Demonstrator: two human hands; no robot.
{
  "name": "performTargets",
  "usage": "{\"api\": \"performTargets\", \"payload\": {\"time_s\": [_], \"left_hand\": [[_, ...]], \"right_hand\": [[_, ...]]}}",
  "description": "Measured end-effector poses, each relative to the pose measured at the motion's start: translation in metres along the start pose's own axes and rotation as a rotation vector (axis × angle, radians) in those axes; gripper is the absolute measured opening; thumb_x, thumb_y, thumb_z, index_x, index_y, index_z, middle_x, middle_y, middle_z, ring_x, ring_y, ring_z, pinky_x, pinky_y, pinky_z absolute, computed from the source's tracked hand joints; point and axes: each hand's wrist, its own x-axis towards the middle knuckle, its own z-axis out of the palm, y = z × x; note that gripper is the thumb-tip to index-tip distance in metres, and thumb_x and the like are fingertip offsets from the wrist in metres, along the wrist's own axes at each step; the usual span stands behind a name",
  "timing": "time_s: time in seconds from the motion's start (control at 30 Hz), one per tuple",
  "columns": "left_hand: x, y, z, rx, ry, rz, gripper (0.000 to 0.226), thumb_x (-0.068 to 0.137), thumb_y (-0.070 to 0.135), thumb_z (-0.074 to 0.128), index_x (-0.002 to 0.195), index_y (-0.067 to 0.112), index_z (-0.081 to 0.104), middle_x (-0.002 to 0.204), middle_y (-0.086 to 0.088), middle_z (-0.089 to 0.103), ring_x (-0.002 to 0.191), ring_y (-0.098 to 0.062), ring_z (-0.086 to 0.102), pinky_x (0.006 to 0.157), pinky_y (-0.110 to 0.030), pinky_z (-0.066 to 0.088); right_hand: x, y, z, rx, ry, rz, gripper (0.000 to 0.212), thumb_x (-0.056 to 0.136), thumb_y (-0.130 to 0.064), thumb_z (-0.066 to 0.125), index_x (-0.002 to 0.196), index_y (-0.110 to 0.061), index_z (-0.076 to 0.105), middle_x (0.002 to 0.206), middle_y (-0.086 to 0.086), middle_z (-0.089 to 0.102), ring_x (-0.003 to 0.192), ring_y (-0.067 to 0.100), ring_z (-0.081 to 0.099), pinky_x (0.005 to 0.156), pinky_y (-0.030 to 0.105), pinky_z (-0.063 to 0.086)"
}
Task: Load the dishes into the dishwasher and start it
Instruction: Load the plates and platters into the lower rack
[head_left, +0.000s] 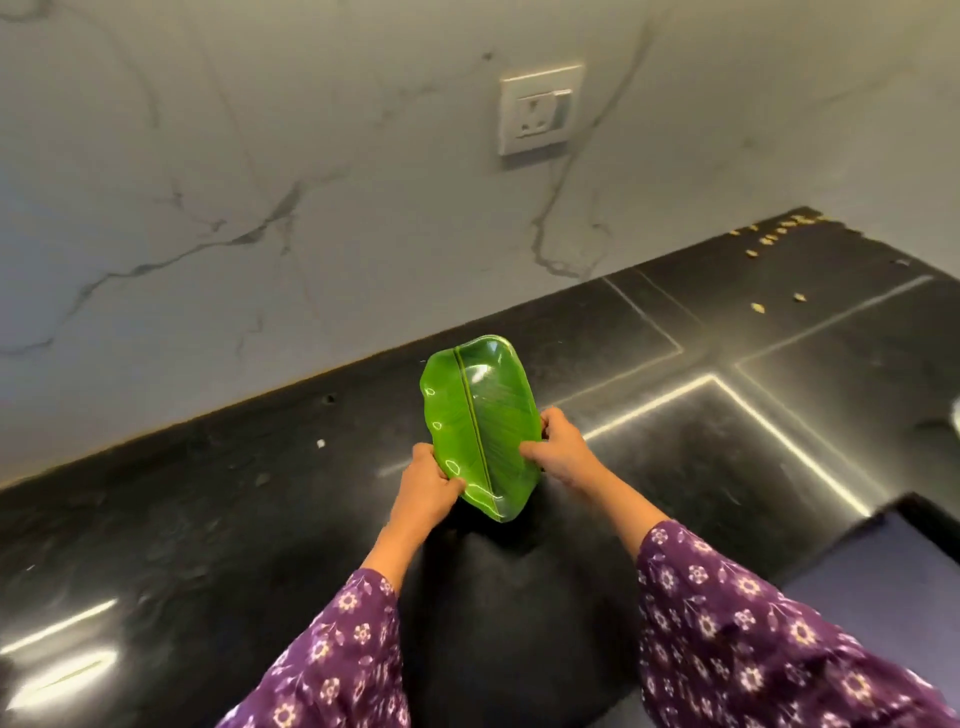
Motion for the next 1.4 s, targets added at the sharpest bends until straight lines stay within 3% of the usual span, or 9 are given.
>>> {"api": "performTargets", "payload": {"time_s": [0.13, 0.2, 0.47, 0.6, 0.77, 0.87, 1.1, 1.23, 1.4], "left_hand": [[-0.016, 0.058, 0.056, 0.066, -0.169, 0.220, 0.041, 0.079, 0.006, 0.065, 0.114, 0.008, 0.043, 0.088, -0.007, 0.064, 0.078, -0.021, 0.062, 0.068, -0.028, 0.047], [-0.032, 0.086, 0.088, 0.089, -0.273, 0.305, 0.042, 0.079, 0.007, 0.066, 0.115, 0.009, 0.044, 0.090, -0.004, 0.064, 0.077, -0.017, 0.063, 0.064, -0.022, 0.046], [-0.146, 0.179, 0.254, 0.227, -0.674, 0.642, 0.036, 0.085, 0.013, 0.066, 0.114, 0.009, 0.046, 0.092, 0.001, 0.061, 0.072, -0.005, 0.054, 0.058, -0.004, 0.038], [-0.232, 0.204, 0.335, 0.341, -0.861, 0.763, 0.048, 0.086, 0.014, 0.065, 0.127, 0.002, 0.043, 0.111, -0.010, 0.061, 0.082, -0.013, 0.057, 0.069, -0.014, 0.038], [-0.341, 0.209, 0.408, 0.446, -1.050, 0.983, 0.045, 0.086, 0.016, 0.065, 0.125, 0.003, 0.045, 0.104, -0.006, 0.060, 0.093, -0.019, 0.057, 0.075, -0.019, 0.038], [-0.393, 0.203, 0.439, 0.515, -1.180, 1.034, 0.046, 0.086, 0.018, 0.065, 0.125, 0.005, 0.044, 0.106, -0.006, 0.058, 0.088, -0.018, 0.055, 0.067, -0.018, 0.038], [-0.466, 0.195, 0.497, 0.721, -1.340, 1.184, 0.037, 0.086, 0.015, 0.060, 0.120, 0.006, 0.048, 0.099, -0.003, 0.056, 0.088, -0.021, 0.057, 0.076, -0.028, 0.044], [-0.487, 0.197, 0.537, 0.823, -1.369, 1.268, 0.035, 0.087, 0.013, 0.058, 0.119, 0.007, 0.046, 0.094, 0.001, 0.051, 0.082, -0.016, 0.050, 0.063, -0.019, 0.035], [-0.506, 0.210, 0.594, 0.956, -1.437, 1.311, 0.035, 0.088, 0.014, 0.054, 0.121, 0.009, 0.045, 0.102, 0.000, 0.051, 0.088, -0.015, 0.048, 0.072, -0.020, 0.034]], "right_hand": [[-0.045, 0.057, -0.073, 0.149, 0.214, 0.010, 0.040, 0.074, -0.031, 0.068, 0.108, -0.022, 0.050, 0.107, 0.003, 0.064, 0.099, 0.020, 0.062, 0.087, 0.041, 0.051], [-0.080, 0.085, -0.109, 0.147, 0.350, 0.010, 0.027, 0.084, -0.020, 0.063, 0.108, -0.027, 0.053, 0.107, 0.002, 0.065, 0.101, 0.021, 0.062, 0.093, 0.046, 0.048], [-0.292, 0.188, -0.226, 0.171, 0.822, 0.224, 0.032, 0.089, -0.010, 0.056, 0.122, -0.010, 0.053, 0.109, 0.007, 0.065, 0.097, 0.021, 0.060, 0.090, 0.033, 0.047], [-0.415, 0.246, -0.249, 0.151, 1.024, 0.442, 0.039, 0.091, -0.014, 0.055, 0.128, -0.006, 0.048, 0.114, 0.013, 0.063, 0.104, 0.027, 0.060, 0.092, 0.037, 0.046], [-0.547, 0.305, -0.240, 0.149, 1.196, 0.678, 0.039, 0.089, -0.013, 0.055, 0.126, -0.001, 0.049, 0.116, 0.018, 0.062, 0.108, 0.031, 0.058, 0.090, 0.036, 0.042], [-0.604, 0.333, -0.221, 0.139, 1.219, 0.828, 0.022, 0.087, -0.016, 0.054, 0.107, -0.007, 0.050, 0.101, 0.019, 0.063, 0.096, 0.035, 0.059, 0.078, 0.039, 0.042], [-0.682, 0.388, -0.192, 0.176, 1.162, 1.066, 0.042, 0.084, -0.007, 0.055, 0.124, -0.005, 0.045, 0.095, 0.020, 0.059, 0.085, 0.033, 0.058, 0.067, 0.032, 0.040], [-0.704, 0.422, -0.186, 0.182, 1.081, 1.259, 0.032, 0.083, -0.009, 0.053, 0.113, -0.005, 0.043, 0.080, 0.005, 0.050, 0.071, 0.022, 0.053, 0.060, 0.036, 0.047], [-0.724, 0.462, -0.193, 0.240, 0.995, 1.457, 0.039, 0.086, -0.006, 0.052, 0.123, -0.007, 0.038, 0.083, 0.000, 0.047, 0.074, 0.017, 0.052, 0.048, 0.021, 0.031]]}}
